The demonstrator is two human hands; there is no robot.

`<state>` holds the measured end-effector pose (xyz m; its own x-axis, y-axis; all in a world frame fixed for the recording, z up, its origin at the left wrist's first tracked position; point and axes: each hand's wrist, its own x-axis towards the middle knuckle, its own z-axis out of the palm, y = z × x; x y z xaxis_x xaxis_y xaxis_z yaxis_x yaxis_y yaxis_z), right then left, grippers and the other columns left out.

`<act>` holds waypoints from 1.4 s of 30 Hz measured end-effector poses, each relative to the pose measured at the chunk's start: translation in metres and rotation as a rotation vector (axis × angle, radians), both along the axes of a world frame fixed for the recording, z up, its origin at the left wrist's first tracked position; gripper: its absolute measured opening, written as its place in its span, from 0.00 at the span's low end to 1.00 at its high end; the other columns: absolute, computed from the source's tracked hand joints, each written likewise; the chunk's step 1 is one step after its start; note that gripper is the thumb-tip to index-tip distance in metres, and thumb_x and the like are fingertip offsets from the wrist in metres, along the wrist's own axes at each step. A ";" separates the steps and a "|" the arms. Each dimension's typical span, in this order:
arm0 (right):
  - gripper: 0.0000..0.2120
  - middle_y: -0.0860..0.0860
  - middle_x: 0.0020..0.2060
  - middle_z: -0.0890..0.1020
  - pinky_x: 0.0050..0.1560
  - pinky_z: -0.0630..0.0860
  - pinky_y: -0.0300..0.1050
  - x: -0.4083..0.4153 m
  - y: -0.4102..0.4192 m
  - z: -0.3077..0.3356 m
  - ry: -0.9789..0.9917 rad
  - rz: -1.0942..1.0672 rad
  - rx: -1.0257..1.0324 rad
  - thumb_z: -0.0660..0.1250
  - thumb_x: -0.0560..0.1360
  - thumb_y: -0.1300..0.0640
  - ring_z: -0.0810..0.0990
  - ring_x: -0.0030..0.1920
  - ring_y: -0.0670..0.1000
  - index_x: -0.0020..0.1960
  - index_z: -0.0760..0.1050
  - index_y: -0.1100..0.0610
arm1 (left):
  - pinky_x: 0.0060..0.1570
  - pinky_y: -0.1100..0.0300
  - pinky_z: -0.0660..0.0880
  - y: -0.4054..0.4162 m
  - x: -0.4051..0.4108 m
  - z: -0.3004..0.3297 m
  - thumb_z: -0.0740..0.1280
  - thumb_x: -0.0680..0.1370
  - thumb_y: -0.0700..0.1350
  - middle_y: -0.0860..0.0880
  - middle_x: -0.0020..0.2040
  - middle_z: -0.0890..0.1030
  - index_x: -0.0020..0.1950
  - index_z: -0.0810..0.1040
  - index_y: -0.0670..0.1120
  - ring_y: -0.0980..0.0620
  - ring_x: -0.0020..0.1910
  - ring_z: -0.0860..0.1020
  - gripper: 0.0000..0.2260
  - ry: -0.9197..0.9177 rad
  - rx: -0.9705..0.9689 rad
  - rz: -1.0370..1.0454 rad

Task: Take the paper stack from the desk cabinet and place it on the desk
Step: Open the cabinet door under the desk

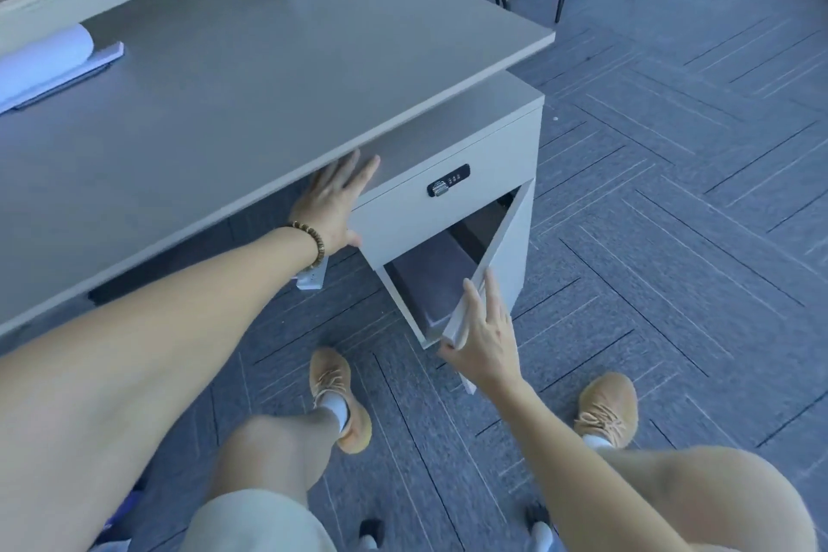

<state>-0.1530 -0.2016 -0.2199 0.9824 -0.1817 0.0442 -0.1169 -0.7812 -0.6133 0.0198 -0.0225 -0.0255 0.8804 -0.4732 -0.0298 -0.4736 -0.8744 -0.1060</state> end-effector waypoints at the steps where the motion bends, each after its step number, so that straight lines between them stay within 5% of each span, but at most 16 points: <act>1: 0.50 0.55 0.80 0.45 0.73 0.63 0.53 -0.006 -0.008 0.002 0.008 0.015 -0.002 0.72 0.64 0.44 0.49 0.80 0.56 0.79 0.51 0.53 | 0.77 0.49 0.48 -0.002 -0.004 0.001 0.81 0.65 0.45 0.46 0.82 0.47 0.80 0.43 0.53 0.43 0.80 0.47 0.57 -0.016 0.006 0.016; 8: 0.49 0.49 0.81 0.41 0.68 0.69 0.55 -0.042 -0.056 0.017 0.090 0.060 -0.065 0.68 0.64 0.51 0.46 0.80 0.55 0.79 0.46 0.50 | 0.77 0.46 0.53 -0.014 -0.022 0.006 0.79 0.67 0.43 0.45 0.82 0.43 0.80 0.38 0.50 0.42 0.80 0.44 0.57 0.036 0.067 0.095; 14: 0.34 0.54 0.80 0.56 0.63 0.72 0.59 -0.063 -0.096 0.046 0.148 -0.029 -0.252 0.60 0.69 0.49 0.55 0.79 0.59 0.75 0.59 0.47 | 0.77 0.47 0.50 -0.018 -0.035 0.006 0.81 0.63 0.52 0.43 0.81 0.42 0.80 0.38 0.46 0.41 0.80 0.43 0.61 0.044 0.104 0.107; 16: 0.25 0.55 0.79 0.59 0.61 0.72 0.58 -0.063 -0.111 0.050 0.153 -0.093 -0.291 0.60 0.71 0.45 0.59 0.78 0.59 0.67 0.69 0.46 | 0.77 0.46 0.50 -0.020 -0.035 0.008 0.81 0.63 0.53 0.43 0.81 0.42 0.80 0.38 0.46 0.41 0.80 0.43 0.62 0.055 0.105 0.120; 18: 0.18 0.54 0.77 0.63 0.56 0.72 0.56 -0.065 -0.122 0.048 0.224 -0.169 -0.311 0.58 0.72 0.40 0.67 0.72 0.58 0.46 0.79 0.50 | 0.77 0.46 0.48 -0.022 -0.035 0.009 0.81 0.63 0.53 0.43 0.81 0.41 0.80 0.37 0.46 0.41 0.80 0.42 0.62 0.067 0.110 0.130; 20: 0.19 0.56 0.72 0.71 0.47 0.71 0.52 -0.069 -0.126 0.043 0.311 -0.193 -0.247 0.57 0.72 0.42 0.78 0.58 0.59 0.31 0.70 0.54 | 0.78 0.47 0.47 -0.022 -0.036 0.007 0.81 0.63 0.53 0.43 0.81 0.40 0.80 0.37 0.46 0.41 0.80 0.42 0.62 0.071 0.105 0.141; 22: 0.11 0.57 0.59 0.76 0.44 0.71 0.51 -0.072 -0.130 0.039 0.288 -0.258 -0.146 0.56 0.71 0.50 0.80 0.50 0.61 0.40 0.70 0.57 | 0.78 0.47 0.46 -0.021 -0.035 0.006 0.81 0.63 0.54 0.43 0.81 0.40 0.80 0.37 0.46 0.41 0.80 0.41 0.62 0.068 0.095 0.144; 25: 0.29 0.59 0.56 0.76 0.51 0.73 0.56 -0.071 -0.145 0.040 0.321 -0.358 -0.131 0.61 0.70 0.58 0.78 0.53 0.62 0.71 0.61 0.56 | 0.78 0.48 0.46 -0.021 -0.034 0.004 0.81 0.63 0.54 0.43 0.81 0.40 0.80 0.37 0.46 0.41 0.80 0.41 0.62 0.064 0.090 0.138; 30: 0.36 0.62 0.62 0.76 0.64 0.66 0.63 -0.058 -0.160 0.039 0.319 -0.465 -0.328 0.65 0.68 0.57 0.74 0.62 0.64 0.75 0.61 0.63 | 0.78 0.48 0.46 -0.021 -0.034 -0.002 0.80 0.63 0.56 0.43 0.81 0.40 0.79 0.36 0.46 0.42 0.80 0.40 0.62 0.037 0.083 0.147; 34: 0.42 0.65 0.77 0.58 0.70 0.48 0.76 -0.042 -0.170 0.043 0.422 -0.423 -0.389 0.62 0.70 0.48 0.53 0.77 0.67 0.79 0.53 0.63 | 0.78 0.48 0.46 -0.020 -0.032 -0.005 0.80 0.63 0.57 0.43 0.81 0.40 0.79 0.36 0.46 0.42 0.80 0.41 0.62 0.026 0.085 0.148; 38: 0.47 0.64 0.79 0.51 0.73 0.45 0.74 -0.030 -0.177 0.049 0.415 -0.326 -0.390 0.60 0.72 0.36 0.47 0.79 0.66 0.80 0.48 0.61 | 0.78 0.47 0.47 -0.021 -0.032 -0.005 0.79 0.63 0.57 0.43 0.81 0.41 0.80 0.37 0.47 0.41 0.80 0.41 0.62 0.022 0.058 0.155; 42: 0.45 0.63 0.79 0.49 0.74 0.43 0.70 -0.022 -0.172 0.054 0.385 -0.276 -0.355 0.59 0.73 0.35 0.44 0.79 0.66 0.80 0.49 0.58 | 0.78 0.44 0.47 -0.031 -0.045 -0.009 0.77 0.65 0.59 0.39 0.81 0.45 0.80 0.41 0.44 0.39 0.80 0.44 0.58 -0.008 0.016 0.192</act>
<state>-0.1755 -0.3734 -0.1664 0.8584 -0.4719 -0.2010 -0.5070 -0.8400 -0.1932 -0.0249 -0.0531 -0.0340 0.9546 -0.2964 -0.0282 -0.2976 -0.9466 -0.1236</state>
